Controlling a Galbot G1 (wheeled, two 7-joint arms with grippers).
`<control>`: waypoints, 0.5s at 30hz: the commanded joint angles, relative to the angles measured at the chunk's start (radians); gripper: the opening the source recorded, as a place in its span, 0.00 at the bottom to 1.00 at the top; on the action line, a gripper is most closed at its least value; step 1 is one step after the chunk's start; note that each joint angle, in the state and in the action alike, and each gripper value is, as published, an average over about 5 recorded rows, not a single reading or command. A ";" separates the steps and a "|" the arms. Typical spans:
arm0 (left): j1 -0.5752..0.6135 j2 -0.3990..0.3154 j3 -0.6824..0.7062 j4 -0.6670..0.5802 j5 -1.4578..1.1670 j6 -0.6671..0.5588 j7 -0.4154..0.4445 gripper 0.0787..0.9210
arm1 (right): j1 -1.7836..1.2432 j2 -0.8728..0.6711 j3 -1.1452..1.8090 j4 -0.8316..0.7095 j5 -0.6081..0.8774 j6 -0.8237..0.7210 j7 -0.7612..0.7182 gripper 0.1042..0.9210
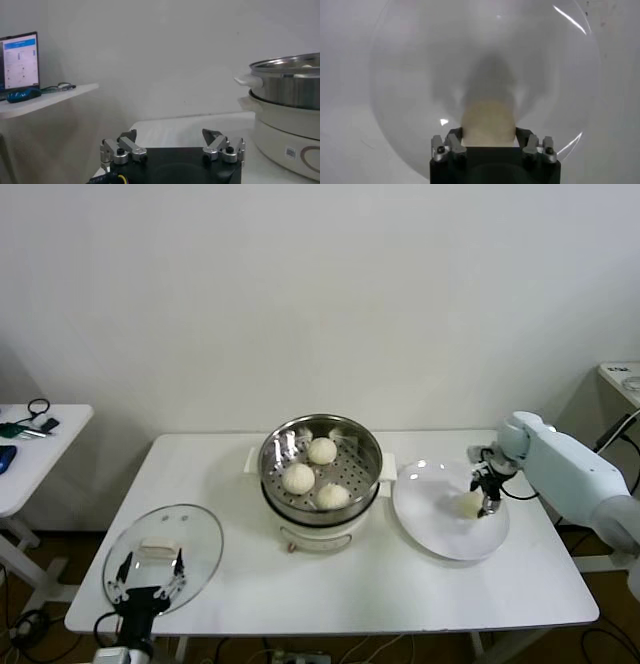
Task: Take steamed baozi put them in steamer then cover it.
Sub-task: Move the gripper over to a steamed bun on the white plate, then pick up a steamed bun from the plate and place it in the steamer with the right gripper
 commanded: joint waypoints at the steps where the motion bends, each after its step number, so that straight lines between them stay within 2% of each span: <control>1: 0.002 0.000 0.002 -0.001 0.002 -0.001 0.000 0.88 | 0.002 0.007 -0.014 -0.011 0.025 0.002 0.002 0.70; 7: 0.006 -0.001 0.002 -0.002 0.002 -0.002 0.000 0.88 | 0.028 -0.007 -0.050 0.020 0.086 -0.014 0.011 0.67; 15: 0.002 -0.004 0.011 -0.009 0.002 -0.005 0.002 0.88 | 0.276 -0.032 -0.276 0.112 0.351 -0.081 0.030 0.67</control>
